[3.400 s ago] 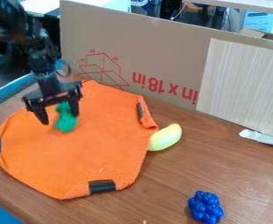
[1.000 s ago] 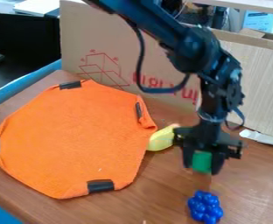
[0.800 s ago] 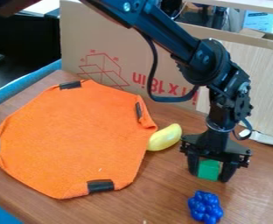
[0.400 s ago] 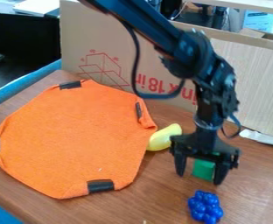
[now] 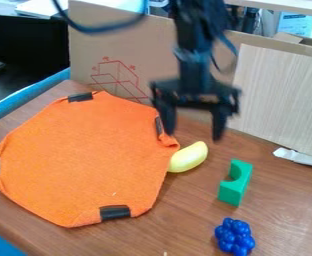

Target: Move green item from left to right of the table

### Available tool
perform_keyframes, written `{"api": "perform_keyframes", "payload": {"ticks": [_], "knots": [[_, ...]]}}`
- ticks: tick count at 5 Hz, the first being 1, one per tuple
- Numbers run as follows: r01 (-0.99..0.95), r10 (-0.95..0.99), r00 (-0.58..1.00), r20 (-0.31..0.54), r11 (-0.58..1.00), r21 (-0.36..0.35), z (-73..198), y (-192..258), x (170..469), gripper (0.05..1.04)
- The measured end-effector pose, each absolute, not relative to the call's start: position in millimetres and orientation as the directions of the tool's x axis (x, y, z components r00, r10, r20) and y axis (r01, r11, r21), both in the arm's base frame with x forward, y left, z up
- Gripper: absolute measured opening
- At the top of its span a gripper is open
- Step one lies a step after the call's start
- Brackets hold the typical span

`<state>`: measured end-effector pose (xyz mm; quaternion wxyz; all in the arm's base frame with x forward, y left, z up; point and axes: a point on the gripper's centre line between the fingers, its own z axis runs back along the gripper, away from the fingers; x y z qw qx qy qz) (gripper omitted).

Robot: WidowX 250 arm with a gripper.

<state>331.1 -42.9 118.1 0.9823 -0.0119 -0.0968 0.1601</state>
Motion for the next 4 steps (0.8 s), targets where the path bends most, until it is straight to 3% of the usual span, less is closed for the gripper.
{"api": "perform_keyframes", "payload": {"ticks": [1, 4], "knots": [[-0.491, 0.47, 0.869, 0.156, 0.859, 0.144, 166.3, -8.6, 296.0, 1.001], [-0.5, 0.477, 0.864, 0.163, 0.853, 0.15, 171.7, -7.2, 293.8, 1.001]]}}
